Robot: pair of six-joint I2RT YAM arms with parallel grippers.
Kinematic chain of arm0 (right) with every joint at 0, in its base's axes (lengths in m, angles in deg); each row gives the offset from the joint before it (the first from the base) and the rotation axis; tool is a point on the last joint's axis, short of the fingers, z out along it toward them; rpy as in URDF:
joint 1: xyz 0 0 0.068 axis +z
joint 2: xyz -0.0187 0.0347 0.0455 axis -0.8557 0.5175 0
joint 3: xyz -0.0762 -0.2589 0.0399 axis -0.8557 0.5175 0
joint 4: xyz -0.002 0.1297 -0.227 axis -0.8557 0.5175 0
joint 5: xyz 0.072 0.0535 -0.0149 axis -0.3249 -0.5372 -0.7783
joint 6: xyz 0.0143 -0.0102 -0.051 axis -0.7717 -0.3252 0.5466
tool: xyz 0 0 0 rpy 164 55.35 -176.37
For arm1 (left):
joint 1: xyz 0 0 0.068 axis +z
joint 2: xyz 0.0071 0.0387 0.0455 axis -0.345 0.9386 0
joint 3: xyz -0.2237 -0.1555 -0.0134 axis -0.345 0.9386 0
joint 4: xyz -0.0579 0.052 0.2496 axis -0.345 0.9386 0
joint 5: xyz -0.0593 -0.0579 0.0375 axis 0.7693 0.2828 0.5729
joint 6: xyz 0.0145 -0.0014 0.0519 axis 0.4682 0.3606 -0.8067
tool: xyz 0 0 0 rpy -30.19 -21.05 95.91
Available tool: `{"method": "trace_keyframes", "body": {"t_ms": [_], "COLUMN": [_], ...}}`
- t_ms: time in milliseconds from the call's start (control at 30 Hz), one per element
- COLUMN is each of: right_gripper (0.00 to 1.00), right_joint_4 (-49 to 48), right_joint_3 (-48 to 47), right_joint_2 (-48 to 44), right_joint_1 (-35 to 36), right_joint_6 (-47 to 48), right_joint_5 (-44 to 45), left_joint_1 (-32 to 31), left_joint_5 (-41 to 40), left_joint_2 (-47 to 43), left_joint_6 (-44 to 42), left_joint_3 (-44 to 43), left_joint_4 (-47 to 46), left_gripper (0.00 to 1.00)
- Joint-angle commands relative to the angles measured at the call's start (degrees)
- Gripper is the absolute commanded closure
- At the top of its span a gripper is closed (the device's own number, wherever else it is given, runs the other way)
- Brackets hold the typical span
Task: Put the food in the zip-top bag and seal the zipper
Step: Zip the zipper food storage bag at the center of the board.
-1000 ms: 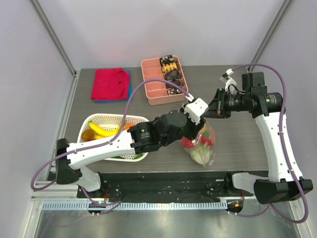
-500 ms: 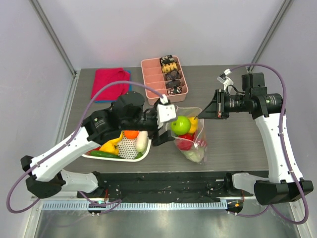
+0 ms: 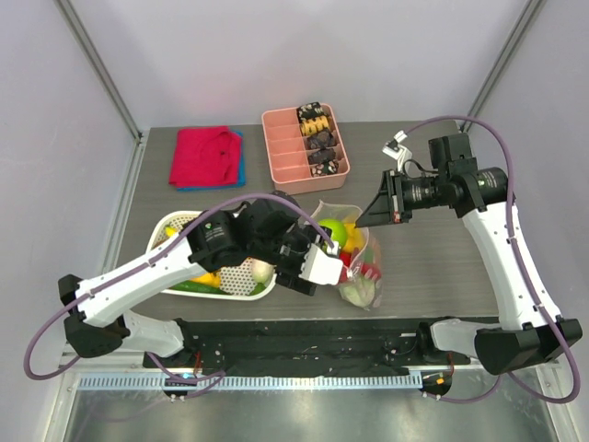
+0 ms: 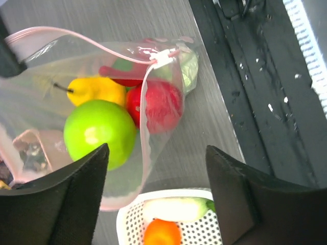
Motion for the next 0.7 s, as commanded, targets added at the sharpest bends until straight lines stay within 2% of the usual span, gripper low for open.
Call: {"method": "trace_keyframes", "body": {"t_ms": [0, 100, 167, 267, 300, 367, 400, 433, 467, 500, 533, 600, 667], "right_gripper": [0.99, 0.99, 0.99, 0.99, 0.99, 0.99, 0.99, 0.88, 0.81, 0.67, 0.6, 0.47, 0.42], "right_joint_4": [-2.3, -2.3, -2.4, -2.2, -2.0, -1.9, -2.0, -1.9, -2.3, -2.5, -3.0, -4.1, -6.0], "right_joint_3": [-2.7, -4.5, -6.7, -10.6, -11.7, -14.6, -15.6, -17.4, -18.1, -18.5, -18.9, -18.8, -17.8], "right_joint_2": [0.3, 2.1, 3.6, 6.8, 7.6, 9.9, 10.6, 11.1, 12.3, 12.6, 12.8, 12.8, 11.5], "right_joint_1": [2.0, 3.9, 5.6, 8.0, 8.6, 10.7, 11.4, 12.1, 12.5, 12.9, 12.9, 12.8, 12.6], "right_joint_6": [2.0, 3.0, 3.2, 4.0, 4.7, 5.2, 5.9, 7.2, 7.8, 8.3, 9.6, 11.0, 12.2], "right_joint_5": [-0.5, 1.3, 2.0, 3.4, 4.2, 5.7, 7.6, 8.6, 9.4, 10.1, 11.1, 12.3, 15.3], "left_joint_1": [-0.7, -1.5, -2.2, -3.2, -3.2, -3.3, -3.3, -3.1, -3.0, -2.7, -2.4, -0.7, 0.9], "left_joint_5": [-1.3, -1.2, -2.5, -4.8, -5.0, -5.4, -5.8, -6.9, -7.2, -7.8, -8.7, -9.7, -12.0], "left_joint_2": [2.5, 3.6, 3.7, 3.4, 3.2, 2.8, 2.6, 2.2, 1.8, 1.4, 0.7, -0.1, -0.5], "left_joint_6": [-7.3, -5.9, -5.0, -3.7, -2.3, 0.6, 2.3, 6.7, 8.7, 11.4, 16.2, 21.0, 26.7], "left_joint_3": [-0.4, -0.6, 0.6, 1.8, 1.8, 1.5, 1.4, 1.5, 1.7, 3.0, 3.8, 6.3, 7.5], "left_joint_4": [1.4, 0.5, -0.9, -2.3, -2.4, -3.0, -3.6, -4.8, -5.5, -6.9, -9.8, -13.1, -17.2], "left_gripper": [0.32, 0.43, 0.46, 0.59, 0.72, 0.88, 1.0, 1.0, 1.0, 1.0, 1.0, 1.0, 1.0]}}
